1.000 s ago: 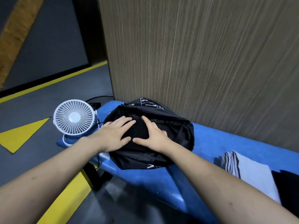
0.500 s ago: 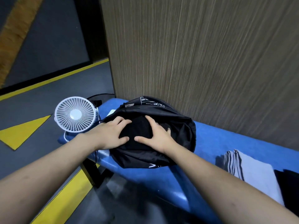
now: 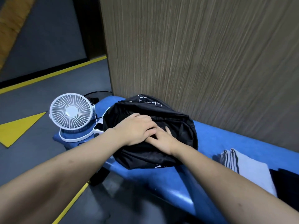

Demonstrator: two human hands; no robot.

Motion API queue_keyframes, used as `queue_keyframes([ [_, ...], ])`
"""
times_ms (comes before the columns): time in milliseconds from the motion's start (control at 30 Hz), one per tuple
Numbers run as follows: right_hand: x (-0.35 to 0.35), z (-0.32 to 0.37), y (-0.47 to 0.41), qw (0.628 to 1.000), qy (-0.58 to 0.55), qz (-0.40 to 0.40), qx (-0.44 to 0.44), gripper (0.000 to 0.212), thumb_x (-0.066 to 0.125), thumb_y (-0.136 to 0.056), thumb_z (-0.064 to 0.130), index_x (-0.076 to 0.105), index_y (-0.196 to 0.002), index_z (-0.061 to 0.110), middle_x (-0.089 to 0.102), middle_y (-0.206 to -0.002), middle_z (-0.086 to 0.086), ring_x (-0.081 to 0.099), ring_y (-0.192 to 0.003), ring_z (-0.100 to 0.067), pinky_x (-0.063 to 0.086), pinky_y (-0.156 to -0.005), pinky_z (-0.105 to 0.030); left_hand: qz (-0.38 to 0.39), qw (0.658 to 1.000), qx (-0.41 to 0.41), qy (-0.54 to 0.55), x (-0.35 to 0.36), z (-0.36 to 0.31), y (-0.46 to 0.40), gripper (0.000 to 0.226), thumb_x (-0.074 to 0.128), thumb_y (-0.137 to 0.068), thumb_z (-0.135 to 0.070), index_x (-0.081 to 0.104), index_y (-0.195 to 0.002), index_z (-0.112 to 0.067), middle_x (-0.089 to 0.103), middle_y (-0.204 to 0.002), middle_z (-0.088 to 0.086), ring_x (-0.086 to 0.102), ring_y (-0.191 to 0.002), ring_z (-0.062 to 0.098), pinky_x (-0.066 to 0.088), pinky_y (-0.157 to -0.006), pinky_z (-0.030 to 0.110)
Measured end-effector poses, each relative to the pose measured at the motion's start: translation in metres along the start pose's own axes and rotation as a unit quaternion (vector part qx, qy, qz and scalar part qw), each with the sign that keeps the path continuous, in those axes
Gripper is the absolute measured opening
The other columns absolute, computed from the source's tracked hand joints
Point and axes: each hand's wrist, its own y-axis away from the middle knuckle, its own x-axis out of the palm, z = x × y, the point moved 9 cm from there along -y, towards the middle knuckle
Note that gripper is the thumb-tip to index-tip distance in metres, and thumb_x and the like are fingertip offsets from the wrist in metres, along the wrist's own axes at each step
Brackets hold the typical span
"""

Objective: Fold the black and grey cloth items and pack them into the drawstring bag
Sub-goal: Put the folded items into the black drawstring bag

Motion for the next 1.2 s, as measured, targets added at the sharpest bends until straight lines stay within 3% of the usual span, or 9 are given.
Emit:
queue_keyframes([
  [100, 0.003, -0.009, 0.005, 0.999, 0.038, 0.027, -0.001, 0.065, 0.039, -0.1, 0.05, 0.019, -0.158, 0.028, 0.012, -0.167, 0.005, 0.001, -0.154, -0.014, -0.005, -0.123, -0.05, 0.057, 0.998, -0.014, -0.017, 0.019, 0.005, 0.002, 0.071, 0.002, -0.091, -0.064, 0.036, -0.148, -0.04, 0.046, -0.145, -0.016, 0.024, -0.146, 0.008, 0.014, -0.12, 0.041],
  [167, 0.0, -0.015, 0.009, 0.998, 0.064, 0.028, 0.003, 0.06, 0.035, -0.103, 0.041, 0.02, -0.158, 0.023, 0.01, -0.167, 0.002, -0.001, -0.154, -0.013, -0.005, -0.123, -0.049, 0.055, 0.998, -0.006, -0.036, 0.02, 0.007, 0.009, 0.081, -0.007, -0.084, -0.066, 0.035, -0.149, -0.039, 0.045, -0.145, -0.016, 0.02, -0.147, 0.008, 0.013, -0.12, 0.041],
  [367, 0.002, -0.027, 0.018, 0.986, 0.166, 0.027, -0.001, 0.068, 0.042, -0.099, 0.045, 0.017, -0.158, 0.021, -0.002, -0.168, 0.006, -0.008, -0.153, -0.011, -0.002, -0.123, -0.051, 0.018, 0.998, 0.017, -0.059, 0.019, 0.016, 0.023, 0.077, -0.001, -0.09, -0.07, 0.064, -0.118, -0.038, 0.054, -0.13, -0.018, 0.027, -0.145, 0.008, 0.019, -0.12, 0.041],
  [500, 0.002, -0.03, 0.019, 0.985, 0.168, 0.021, 0.002, 0.071, 0.045, -0.097, 0.048, 0.017, -0.158, 0.025, -0.001, -0.167, 0.01, -0.007, -0.153, -0.01, 0.0, -0.121, -0.055, 0.02, 0.998, 0.02, -0.052, 0.022, 0.028, 0.033, 0.075, -0.002, -0.092, -0.068, 0.062, -0.116, -0.038, 0.053, -0.13, -0.019, 0.027, -0.145, 0.008, 0.019, -0.119, 0.038],
  [633, 0.002, -0.032, 0.018, 0.988, 0.154, 0.02, 0.016, 0.073, 0.047, -0.095, 0.05, 0.017, -0.158, 0.027, 0.002, -0.167, 0.01, -0.001, -0.153, -0.012, 0.003, -0.12, -0.056, 0.018, 0.998, 0.017, -0.049, 0.021, 0.039, 0.042, 0.07, 0.001, -0.094, -0.066, 0.061, -0.116, -0.038, 0.052, -0.13, -0.02, 0.029, -0.143, 0.008, 0.032, -0.111, 0.036],
  [800, 0.001, -0.03, 0.019, 0.988, 0.155, 0.016, 0.019, 0.073, 0.048, -0.095, 0.05, 0.018, -0.157, 0.026, 0.003, -0.167, 0.01, 0.001, -0.153, -0.013, 0.004, -0.12, -0.057, 0.018, 0.998, 0.025, -0.06, 0.023, 0.038, 0.044, 0.063, 0.004, -0.097, -0.063, 0.059, -0.117, -0.039, 0.05, -0.131, -0.021, 0.026, -0.143, 0.007, 0.03, -0.111, 0.035],
  [1067, 0.0, -0.027, 0.012, 0.987, 0.163, 0.006, 0.012, 0.073, 0.049, -0.094, 0.05, 0.02, -0.156, 0.026, 0.003, -0.167, 0.012, -0.001, -0.153, -0.01, 0.004, -0.12, -0.054, 0.022, 1.0, 0.002, -0.014, 0.014, 0.022, 0.024, 0.068, 0.009, -0.09, -0.067, 0.056, -0.129, -0.038, 0.049, -0.137, -0.023, 0.025, -0.144, 0.004, 0.013, -0.12, 0.038],
  [1200, 0.0, -0.03, 0.015, 0.986, 0.165, 0.002, 0.015, 0.072, 0.049, -0.094, 0.049, 0.021, -0.156, 0.027, 0.004, -0.166, 0.012, -0.001, -0.153, -0.009, 0.004, -0.12, -0.054, 0.011, 1.0, 0.014, 0.001, 0.017, 0.01, 0.024, 0.064, 0.015, -0.093, -0.062, 0.063, -0.124, -0.034, 0.055, -0.134, -0.018, 0.028, -0.144, 0.006, 0.002, -0.121, 0.035],
])
